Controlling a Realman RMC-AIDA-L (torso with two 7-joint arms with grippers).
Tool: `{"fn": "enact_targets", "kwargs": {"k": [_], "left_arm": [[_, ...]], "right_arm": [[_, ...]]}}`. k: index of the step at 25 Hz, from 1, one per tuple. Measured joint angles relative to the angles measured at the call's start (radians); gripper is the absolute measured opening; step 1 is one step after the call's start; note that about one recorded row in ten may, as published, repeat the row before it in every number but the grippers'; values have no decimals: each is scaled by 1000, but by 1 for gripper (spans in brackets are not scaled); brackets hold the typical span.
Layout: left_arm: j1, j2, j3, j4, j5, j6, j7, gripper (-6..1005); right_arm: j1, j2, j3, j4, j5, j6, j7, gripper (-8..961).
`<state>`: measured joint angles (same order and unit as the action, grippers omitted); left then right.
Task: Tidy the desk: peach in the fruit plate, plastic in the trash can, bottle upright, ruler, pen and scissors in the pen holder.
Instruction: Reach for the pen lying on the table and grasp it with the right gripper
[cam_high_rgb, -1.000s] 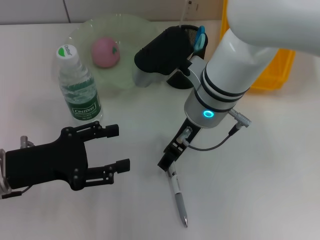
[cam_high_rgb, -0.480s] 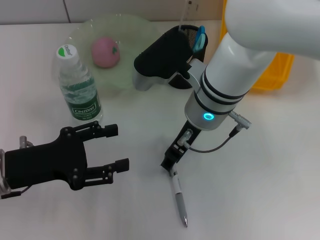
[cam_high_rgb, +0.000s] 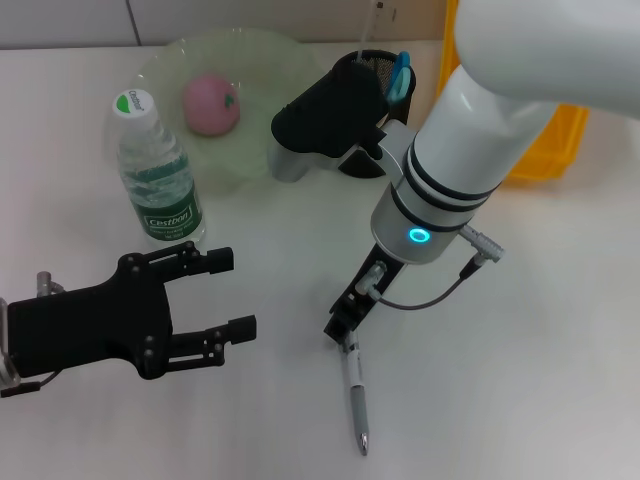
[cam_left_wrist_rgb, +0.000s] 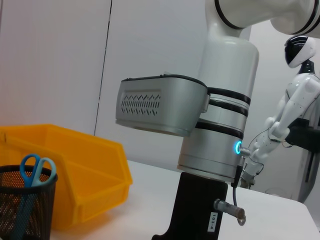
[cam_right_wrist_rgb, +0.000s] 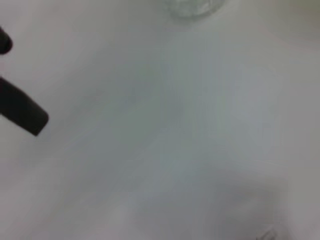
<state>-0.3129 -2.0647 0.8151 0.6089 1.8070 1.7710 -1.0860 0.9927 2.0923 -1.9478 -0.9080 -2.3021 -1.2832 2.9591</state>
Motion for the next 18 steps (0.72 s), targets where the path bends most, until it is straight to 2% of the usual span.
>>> {"fn": "enact_targets", "kwargs": {"k": [10,18], "left_arm": [[-1,0,-1,0,0,-1,0,800],[-5,0,-1,0,-1,-1,0,800]], "right_arm": [[7,0,5,24,1,-16,2,454],[8,0,12,18,0,-27,2,275]]}}
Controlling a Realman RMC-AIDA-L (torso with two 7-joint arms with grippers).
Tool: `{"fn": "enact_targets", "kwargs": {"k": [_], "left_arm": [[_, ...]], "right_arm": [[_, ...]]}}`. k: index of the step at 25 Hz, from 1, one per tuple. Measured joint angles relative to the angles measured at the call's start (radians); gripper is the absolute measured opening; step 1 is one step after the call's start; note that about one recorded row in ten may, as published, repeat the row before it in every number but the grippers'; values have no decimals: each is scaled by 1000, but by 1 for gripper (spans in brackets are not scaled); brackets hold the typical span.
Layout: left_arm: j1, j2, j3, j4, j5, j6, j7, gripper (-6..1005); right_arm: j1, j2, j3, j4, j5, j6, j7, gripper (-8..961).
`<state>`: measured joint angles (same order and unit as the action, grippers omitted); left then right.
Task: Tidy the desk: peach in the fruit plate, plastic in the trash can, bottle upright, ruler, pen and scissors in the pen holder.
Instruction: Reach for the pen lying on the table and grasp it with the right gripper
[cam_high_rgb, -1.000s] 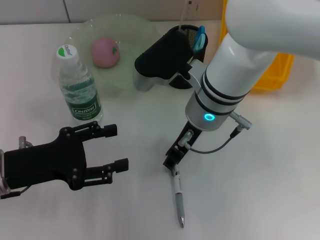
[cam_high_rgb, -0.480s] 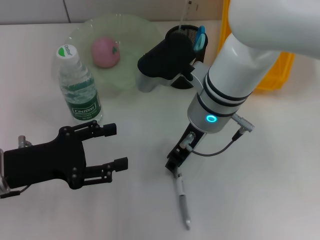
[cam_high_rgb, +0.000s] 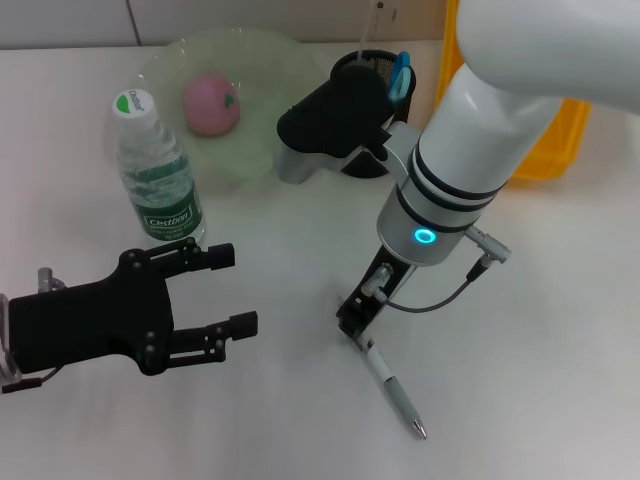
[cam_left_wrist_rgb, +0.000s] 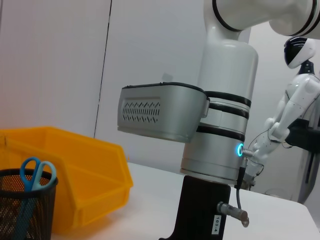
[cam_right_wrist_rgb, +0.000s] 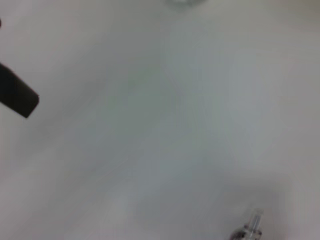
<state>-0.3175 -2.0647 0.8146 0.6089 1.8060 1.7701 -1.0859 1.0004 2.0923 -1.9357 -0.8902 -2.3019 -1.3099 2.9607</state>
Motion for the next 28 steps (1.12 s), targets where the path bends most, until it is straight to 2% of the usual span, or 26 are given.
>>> {"fn": "enact_targets", "kwargs": {"k": [3,9,14,19,24,28], "left_arm": [[-1,0,0,1,-4,0,0,800],[-3,0,-2,2,-5,0,0,800],[-3,0,-2,2,-5,0,0,800],[-3,0,-2,2,-5,1,0,800],[-3,0,-2,2,-5,1,-1,800],[-3,0,-2,2,-5,1,-1,800]], "right_arm": [[0,0,0,0,-3,-2,0,220],[-6,0,3,-25,-9,-21,0,217],[-21,0,61,-38,-3,-53,0,215],[-44,0,99,-48,-3,-53,0,255],[-45,0,102,-27,-3,-39,0,423],[-46,0,103,-8,-2,-30,0,422]]}}
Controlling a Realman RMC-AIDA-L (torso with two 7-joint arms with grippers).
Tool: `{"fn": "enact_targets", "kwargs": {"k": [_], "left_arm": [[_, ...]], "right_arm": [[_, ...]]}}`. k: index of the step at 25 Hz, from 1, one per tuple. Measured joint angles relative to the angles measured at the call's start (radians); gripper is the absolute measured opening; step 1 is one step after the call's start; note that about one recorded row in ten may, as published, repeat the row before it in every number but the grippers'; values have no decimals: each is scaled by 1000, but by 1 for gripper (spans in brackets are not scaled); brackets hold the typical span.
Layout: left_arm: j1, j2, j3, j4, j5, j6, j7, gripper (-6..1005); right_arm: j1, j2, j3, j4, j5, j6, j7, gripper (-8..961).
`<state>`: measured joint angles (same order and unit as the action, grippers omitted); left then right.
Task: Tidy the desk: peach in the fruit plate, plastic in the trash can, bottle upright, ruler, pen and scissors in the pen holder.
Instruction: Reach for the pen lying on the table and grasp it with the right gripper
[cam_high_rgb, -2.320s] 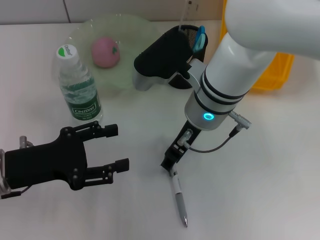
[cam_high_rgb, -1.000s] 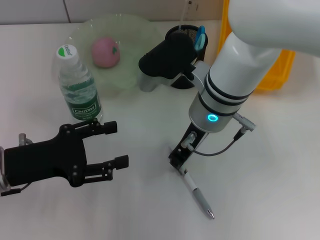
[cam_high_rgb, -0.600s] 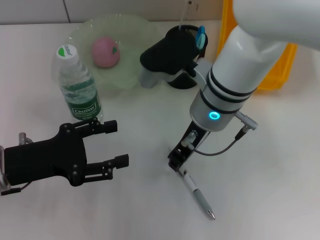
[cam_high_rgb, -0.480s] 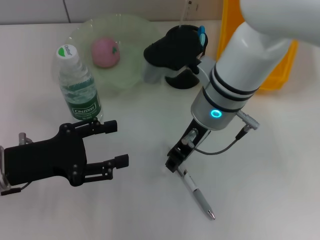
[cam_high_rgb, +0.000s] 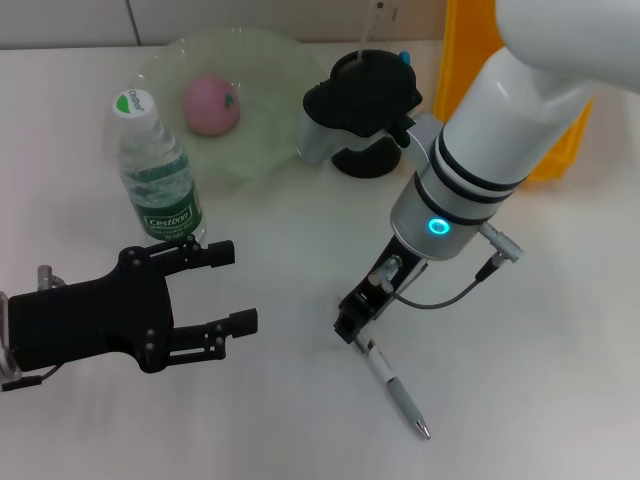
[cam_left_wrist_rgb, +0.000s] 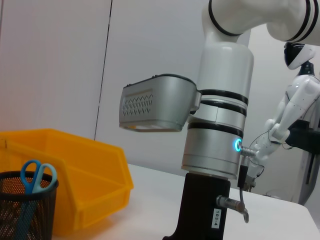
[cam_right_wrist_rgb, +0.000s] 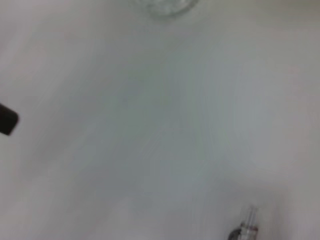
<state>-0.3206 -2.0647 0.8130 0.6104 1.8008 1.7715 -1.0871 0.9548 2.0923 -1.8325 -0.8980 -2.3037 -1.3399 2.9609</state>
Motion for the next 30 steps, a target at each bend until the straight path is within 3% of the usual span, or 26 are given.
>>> {"fn": "enact_targets", "kwargs": {"k": [15,21,30], "left_arm": [[-1,0,0,2,-1,-1,-2,800],[-2,0,0,0,-1,-2,-4,800],[-2,0,0,2,-2,-2,-6,800]], "right_arm": [[9,0,-2,26,4,11,1,416],[19,0,-3,53,13,10,1,322],[20,0,-7,55,39,12,0,299]]}}
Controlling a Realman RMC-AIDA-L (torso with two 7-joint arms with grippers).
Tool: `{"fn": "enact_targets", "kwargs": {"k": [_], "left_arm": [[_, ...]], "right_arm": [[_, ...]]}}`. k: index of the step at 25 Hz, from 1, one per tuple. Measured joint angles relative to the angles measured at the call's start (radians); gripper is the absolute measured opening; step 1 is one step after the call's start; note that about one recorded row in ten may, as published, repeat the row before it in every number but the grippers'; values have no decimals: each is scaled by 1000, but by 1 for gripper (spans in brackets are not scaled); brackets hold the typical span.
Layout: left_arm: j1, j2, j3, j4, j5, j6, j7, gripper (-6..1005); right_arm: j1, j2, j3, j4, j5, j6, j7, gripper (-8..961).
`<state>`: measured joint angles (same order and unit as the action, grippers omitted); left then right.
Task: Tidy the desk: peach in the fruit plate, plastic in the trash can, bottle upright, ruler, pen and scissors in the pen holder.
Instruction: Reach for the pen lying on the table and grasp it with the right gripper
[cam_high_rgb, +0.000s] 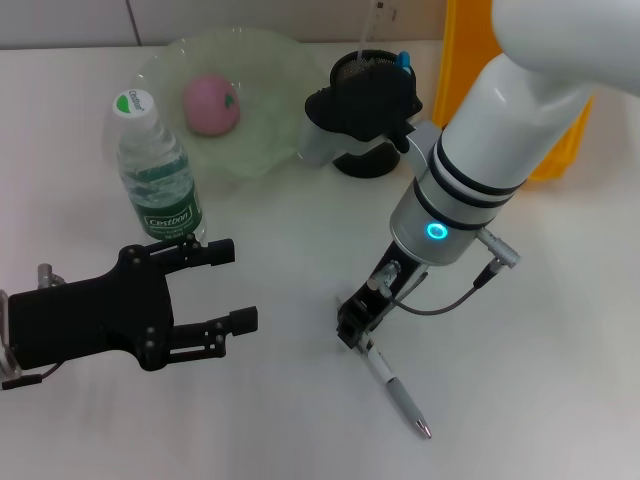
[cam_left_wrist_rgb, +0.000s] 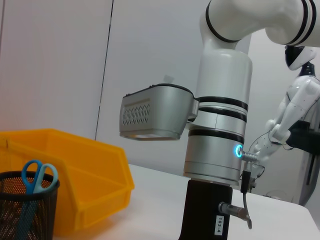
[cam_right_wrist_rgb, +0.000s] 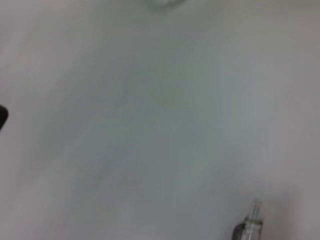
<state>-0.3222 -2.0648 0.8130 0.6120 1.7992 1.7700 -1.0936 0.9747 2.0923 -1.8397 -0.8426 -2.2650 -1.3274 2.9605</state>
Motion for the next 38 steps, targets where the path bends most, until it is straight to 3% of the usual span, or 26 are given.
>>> {"fn": "enact_targets", "kwargs": {"k": [22,38], "left_arm": [[0,0,-2,0,0,-3,-3,800],[0,0,-2,3,0,-3,-5,800]], "right_arm": [[15,0,-5,38,4,15,-3,299],[37,1,-76,43,40,31,-5,259]]}}
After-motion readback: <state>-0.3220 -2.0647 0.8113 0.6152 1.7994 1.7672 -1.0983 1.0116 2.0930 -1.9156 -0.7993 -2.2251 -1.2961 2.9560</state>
